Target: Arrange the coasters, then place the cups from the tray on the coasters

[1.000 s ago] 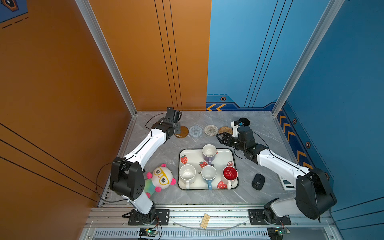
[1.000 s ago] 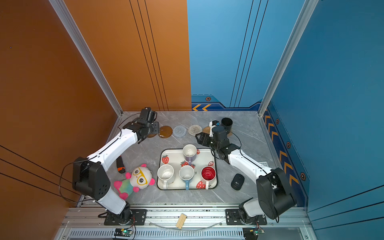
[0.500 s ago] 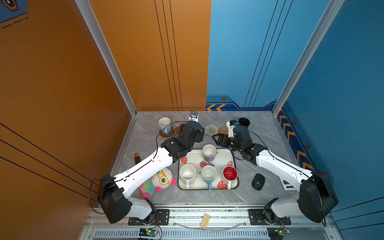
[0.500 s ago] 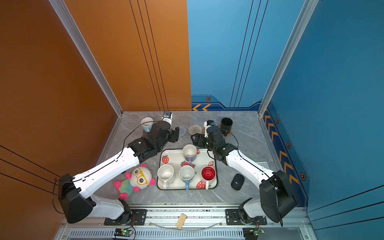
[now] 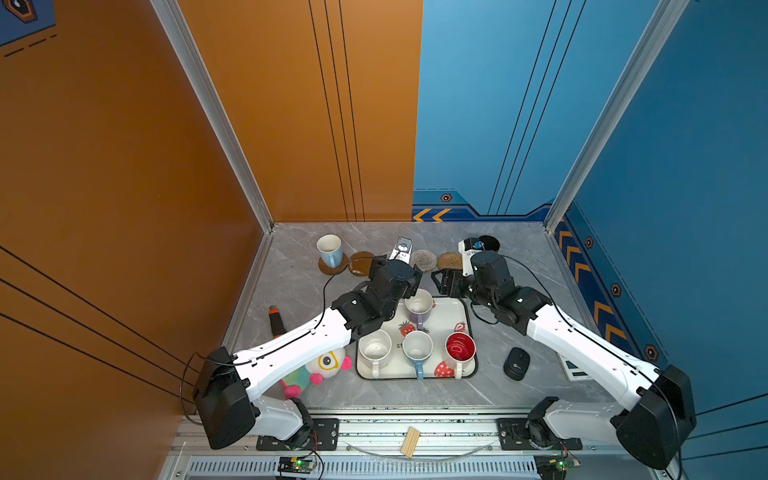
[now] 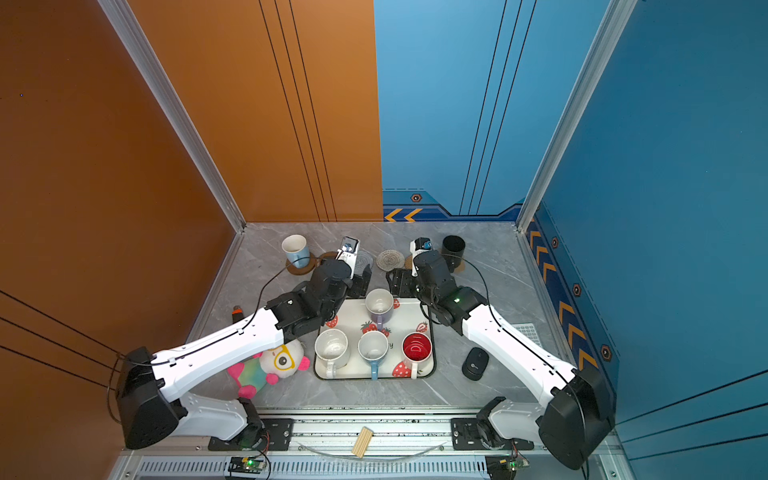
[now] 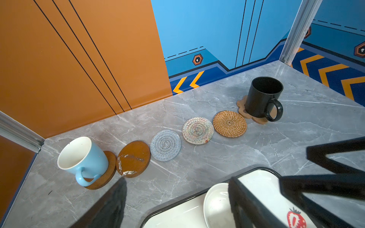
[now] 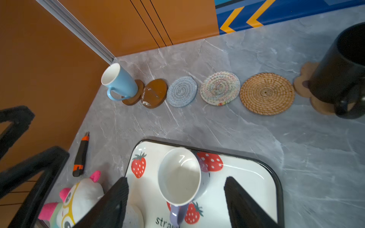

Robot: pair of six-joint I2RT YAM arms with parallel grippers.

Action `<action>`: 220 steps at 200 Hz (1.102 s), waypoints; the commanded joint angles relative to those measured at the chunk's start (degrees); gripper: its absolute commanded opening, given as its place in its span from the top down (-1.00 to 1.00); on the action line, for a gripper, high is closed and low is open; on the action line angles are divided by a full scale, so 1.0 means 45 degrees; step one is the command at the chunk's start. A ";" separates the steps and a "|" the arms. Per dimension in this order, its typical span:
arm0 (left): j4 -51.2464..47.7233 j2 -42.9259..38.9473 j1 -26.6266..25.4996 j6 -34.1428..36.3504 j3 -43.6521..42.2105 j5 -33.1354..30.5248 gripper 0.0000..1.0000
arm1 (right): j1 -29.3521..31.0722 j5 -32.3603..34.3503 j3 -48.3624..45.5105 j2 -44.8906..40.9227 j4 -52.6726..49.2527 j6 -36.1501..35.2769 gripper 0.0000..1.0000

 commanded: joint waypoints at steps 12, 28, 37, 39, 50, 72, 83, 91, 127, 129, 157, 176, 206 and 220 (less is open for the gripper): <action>0.1060 -0.0635 -0.0098 0.0224 -0.0680 -0.0259 -0.67 | 0.0519 0.1302 0.0188 -0.0410 -0.1770 -0.0353 -0.53; 0.1305 -0.0795 -0.0086 0.0277 -0.0931 -0.0274 -0.69 | 0.0782 0.1755 0.0103 -0.0374 -0.2156 -0.0183 -0.55; 0.1435 -0.0864 -0.0081 0.0318 -0.1068 -0.0268 -0.70 | 0.0993 0.2011 0.0045 -0.0371 -0.2309 -0.0100 -0.56; 0.1462 -0.0879 -0.0091 0.0323 -0.1093 -0.0274 -0.70 | 0.1034 0.2065 0.0032 -0.0371 -0.2329 -0.0081 -0.56; 0.1600 -0.0961 -0.0043 0.0332 -0.1147 -0.0278 -0.71 | 0.1401 0.2267 -0.0097 -0.0371 -0.2355 0.0030 -0.57; 0.1681 -0.1118 -0.0035 0.0351 -0.1584 -0.0303 -0.71 | 0.1882 0.2290 -0.0422 -0.0374 -0.2279 0.0290 -0.59; 0.1770 -0.1204 0.0001 0.0367 -0.1734 -0.0345 -0.73 | 0.1998 0.2274 -0.0560 -0.0324 -0.2238 0.0396 -0.59; 0.1849 -0.1294 0.0018 0.0339 -0.1851 -0.0335 -0.81 | 0.2083 0.2261 -0.0606 -0.0243 -0.2256 0.0474 -0.60; 0.2035 -0.1609 0.0151 0.0328 -0.2214 -0.0282 -0.84 | 0.2440 0.1894 -0.0815 0.0273 -0.2160 0.0615 -0.61; 0.2037 -0.1617 0.0153 0.0316 -0.2224 -0.0278 -0.84 | 0.2451 0.1865 -0.0813 0.0312 -0.2145 0.0625 -0.61; 0.2174 -0.1809 0.0309 0.0221 -0.2447 -0.0179 -0.86 | 0.2526 0.1497 -0.0849 0.0973 -0.1827 0.0726 -0.61; 0.2164 -0.1874 0.0398 0.0214 -0.2512 -0.0115 -0.87 | 0.2634 0.1402 -0.0797 0.1425 -0.1600 0.0817 -0.61; 0.2174 -0.1883 0.0512 0.0170 -0.2569 -0.0033 -0.88 | 0.2753 0.1267 -0.0849 0.2088 -0.1375 0.1085 -0.59; 0.2211 -0.1888 0.0582 0.0117 -0.2573 0.0058 -0.88 | 0.2807 0.1182 -0.0899 0.2390 -0.1168 0.1199 -0.58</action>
